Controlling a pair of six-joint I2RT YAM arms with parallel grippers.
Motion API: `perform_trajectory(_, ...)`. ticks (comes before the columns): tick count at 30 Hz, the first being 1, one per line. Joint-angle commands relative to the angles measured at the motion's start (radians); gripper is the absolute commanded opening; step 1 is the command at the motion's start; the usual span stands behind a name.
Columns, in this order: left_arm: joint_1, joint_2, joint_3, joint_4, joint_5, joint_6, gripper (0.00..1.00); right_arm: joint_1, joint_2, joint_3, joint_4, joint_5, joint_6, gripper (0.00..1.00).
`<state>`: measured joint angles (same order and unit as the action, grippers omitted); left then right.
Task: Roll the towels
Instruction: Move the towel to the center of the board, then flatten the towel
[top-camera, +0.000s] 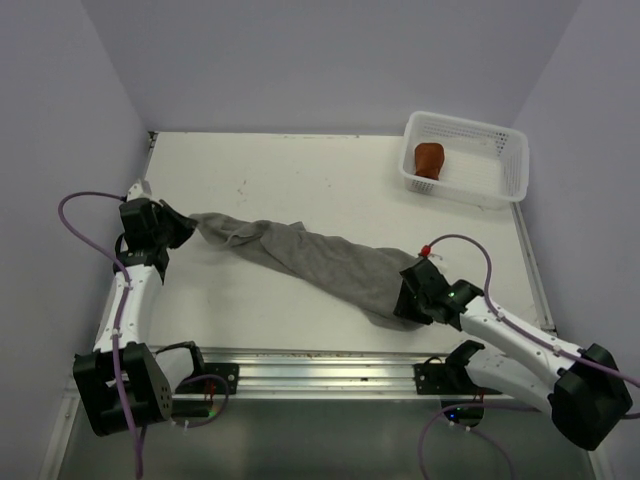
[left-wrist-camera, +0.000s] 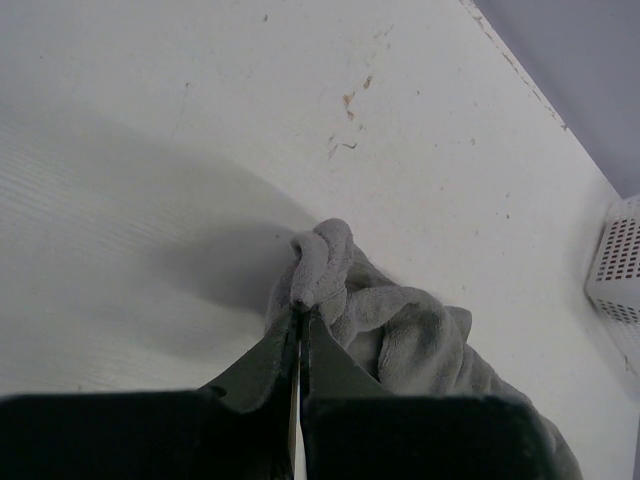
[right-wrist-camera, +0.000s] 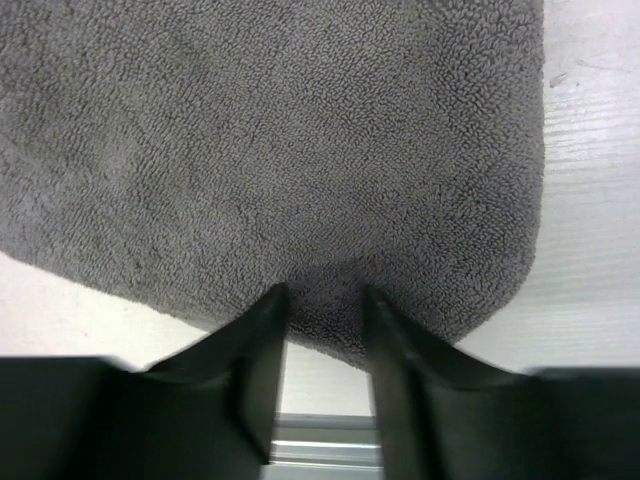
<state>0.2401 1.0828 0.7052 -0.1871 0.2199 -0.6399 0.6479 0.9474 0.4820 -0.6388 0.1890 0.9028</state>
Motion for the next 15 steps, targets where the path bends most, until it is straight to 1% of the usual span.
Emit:
perform_trajectory(1, 0.007, -0.015, 0.0, 0.051, 0.019, 0.028, 0.0, 0.004, 0.051, -0.011, 0.059, -0.017, -0.016, 0.35)
perform_trajectory(2, 0.007, -0.017, 0.0, 0.051, 0.018, 0.029, 0.0, 0.004, 0.065, -0.014, 0.079, -0.019, -0.016, 0.29)
perform_trajectory(3, 0.007, -0.017, 0.002, 0.049, 0.016, 0.028, 0.0, 0.004, 0.091, -0.016, 0.088, -0.02, -0.016, 0.22)
perform_trajectory(5, 0.007, -0.017, 0.004, 0.046, 0.012, 0.032, 0.0, 0.006, 0.109, -0.014, 0.116, -0.031, -0.019, 0.17)
perform_trajectory(8, 0.007, -0.015, 0.007, 0.041, 0.013, 0.036, 0.0, 0.006, 0.12, 0.001, 0.125, -0.036, -0.021, 0.01)
perform_trajectory(15, 0.007, -0.018, 0.005, 0.038, 0.01, 0.039, 0.0, 0.003, 0.057, 0.081, 0.051, 0.01, -0.047, 0.0)
